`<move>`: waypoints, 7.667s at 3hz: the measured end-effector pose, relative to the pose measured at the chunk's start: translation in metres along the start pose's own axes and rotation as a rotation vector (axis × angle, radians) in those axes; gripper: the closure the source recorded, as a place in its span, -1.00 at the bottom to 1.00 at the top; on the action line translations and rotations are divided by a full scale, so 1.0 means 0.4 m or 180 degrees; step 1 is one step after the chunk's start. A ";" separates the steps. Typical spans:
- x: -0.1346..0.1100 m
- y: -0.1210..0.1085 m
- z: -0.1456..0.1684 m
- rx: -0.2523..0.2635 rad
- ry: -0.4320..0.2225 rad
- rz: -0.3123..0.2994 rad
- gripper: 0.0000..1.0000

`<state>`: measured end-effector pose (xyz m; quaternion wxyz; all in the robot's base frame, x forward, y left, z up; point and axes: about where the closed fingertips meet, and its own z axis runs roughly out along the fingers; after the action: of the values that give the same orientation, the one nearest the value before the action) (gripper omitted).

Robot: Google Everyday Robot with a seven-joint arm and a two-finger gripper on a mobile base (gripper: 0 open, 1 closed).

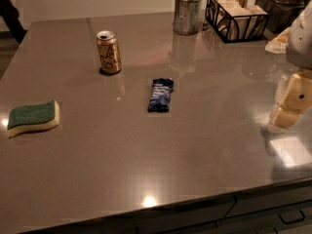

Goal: Knock orange can over

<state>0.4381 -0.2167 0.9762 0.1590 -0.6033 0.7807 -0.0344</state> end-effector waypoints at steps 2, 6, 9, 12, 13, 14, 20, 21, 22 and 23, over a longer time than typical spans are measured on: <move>-0.028 -0.014 0.004 -0.0042 -0.0090 0.0037 -1.00; -0.451 -0.220 0.157 -0.0026 -0.0889 0.0508 -1.00; -0.753 -0.340 0.336 0.0279 -0.1384 0.0929 -1.00; -0.921 -0.409 0.480 0.0179 -0.1687 0.1222 -1.00; -0.950 -0.424 0.498 0.0179 -0.1752 0.1242 -0.66; -0.972 -0.430 0.502 0.0126 -0.1830 0.1242 -0.03; -0.825 -0.139 0.308 -0.0581 -0.0427 -0.0865 1.00; -0.810 -0.088 0.317 -0.0671 -0.0184 -0.1208 0.65; -0.810 -0.057 0.332 -0.0730 -0.0058 -0.1443 0.19; -0.809 -0.030 0.355 -0.0783 0.0040 -0.1617 -0.28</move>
Offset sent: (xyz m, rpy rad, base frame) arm 0.0199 0.0217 0.0008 0.0827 0.0414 -0.0036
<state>0.5624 0.1082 0.9114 0.0660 -0.7942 0.6038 0.0181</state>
